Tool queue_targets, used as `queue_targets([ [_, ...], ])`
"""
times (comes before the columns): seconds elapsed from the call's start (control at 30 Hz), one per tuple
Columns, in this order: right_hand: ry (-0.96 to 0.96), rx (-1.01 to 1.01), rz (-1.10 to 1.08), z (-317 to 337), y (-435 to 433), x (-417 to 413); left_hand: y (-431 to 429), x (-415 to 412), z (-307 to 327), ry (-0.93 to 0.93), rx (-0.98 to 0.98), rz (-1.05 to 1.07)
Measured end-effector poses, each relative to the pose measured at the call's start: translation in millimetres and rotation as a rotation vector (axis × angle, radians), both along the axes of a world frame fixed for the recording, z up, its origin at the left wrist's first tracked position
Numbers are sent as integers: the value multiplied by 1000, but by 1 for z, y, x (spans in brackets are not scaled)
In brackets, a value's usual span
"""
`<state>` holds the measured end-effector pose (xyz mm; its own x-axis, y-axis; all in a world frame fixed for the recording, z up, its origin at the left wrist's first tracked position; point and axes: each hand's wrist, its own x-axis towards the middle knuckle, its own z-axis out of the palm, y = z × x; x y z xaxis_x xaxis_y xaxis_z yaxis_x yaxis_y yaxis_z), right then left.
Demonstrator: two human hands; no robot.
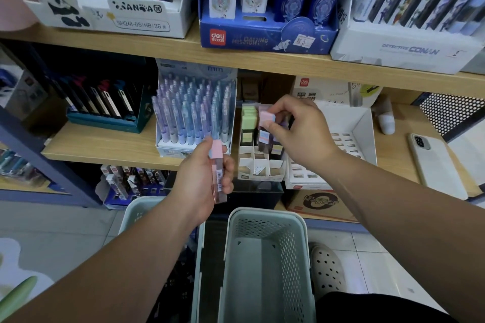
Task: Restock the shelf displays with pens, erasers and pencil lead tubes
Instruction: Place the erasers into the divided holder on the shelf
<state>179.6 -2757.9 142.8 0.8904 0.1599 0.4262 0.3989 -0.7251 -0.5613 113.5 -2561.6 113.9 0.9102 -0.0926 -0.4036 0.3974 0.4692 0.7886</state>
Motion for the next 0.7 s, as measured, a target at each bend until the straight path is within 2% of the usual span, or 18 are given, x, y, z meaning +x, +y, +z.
queue_targets([
  [0.3, -120, -181, -61, -13, 3, 2, 2, 0, -4, -76, -2, 47],
  [0.57, -146, -134, -91, -10, -4, 2, -14, -3, 7, -194, 346, -5],
  [0.7, -158, -81, -56, -1, -6, -9, -22, -3, 7, -259, 409, -2],
])
